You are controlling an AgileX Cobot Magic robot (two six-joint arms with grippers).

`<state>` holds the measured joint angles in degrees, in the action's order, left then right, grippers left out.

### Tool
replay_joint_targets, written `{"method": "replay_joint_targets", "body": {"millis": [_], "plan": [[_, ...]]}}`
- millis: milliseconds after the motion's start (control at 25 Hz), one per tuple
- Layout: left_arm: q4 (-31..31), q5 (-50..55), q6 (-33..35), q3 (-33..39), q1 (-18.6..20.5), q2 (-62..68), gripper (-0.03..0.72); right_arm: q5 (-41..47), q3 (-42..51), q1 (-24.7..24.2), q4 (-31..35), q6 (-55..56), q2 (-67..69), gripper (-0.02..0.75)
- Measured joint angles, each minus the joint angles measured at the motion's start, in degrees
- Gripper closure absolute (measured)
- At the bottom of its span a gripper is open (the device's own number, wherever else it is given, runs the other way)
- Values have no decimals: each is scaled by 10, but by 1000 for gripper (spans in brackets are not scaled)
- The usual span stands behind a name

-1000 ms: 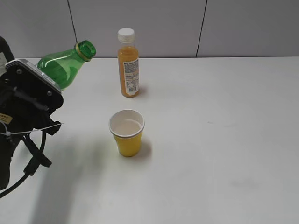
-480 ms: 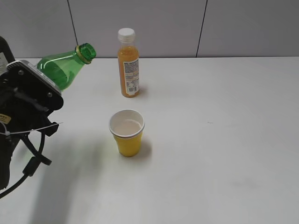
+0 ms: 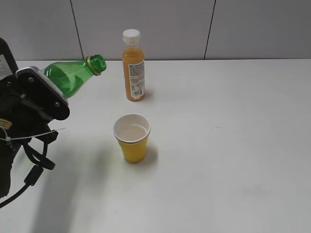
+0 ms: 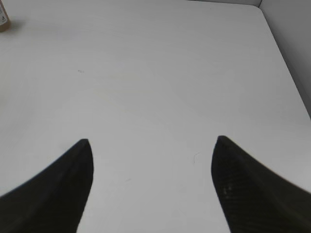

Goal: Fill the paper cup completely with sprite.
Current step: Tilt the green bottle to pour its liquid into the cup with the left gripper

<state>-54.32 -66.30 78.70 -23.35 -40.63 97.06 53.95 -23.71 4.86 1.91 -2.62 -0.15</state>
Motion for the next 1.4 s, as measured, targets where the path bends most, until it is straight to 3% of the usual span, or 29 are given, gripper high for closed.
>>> {"method": "replay_joint_targets", "body": {"millis": [360, 1000, 1400], "plan": [[17, 0, 34, 0, 0, 39, 250, 0, 0, 0, 0, 0, 0, 153], [37, 0, 152, 0, 0, 39, 251, 0, 0, 0, 0, 0, 0, 153], [36, 0, 170, 0, 0, 39, 251, 0, 0, 0, 0, 0, 0, 153]]}}
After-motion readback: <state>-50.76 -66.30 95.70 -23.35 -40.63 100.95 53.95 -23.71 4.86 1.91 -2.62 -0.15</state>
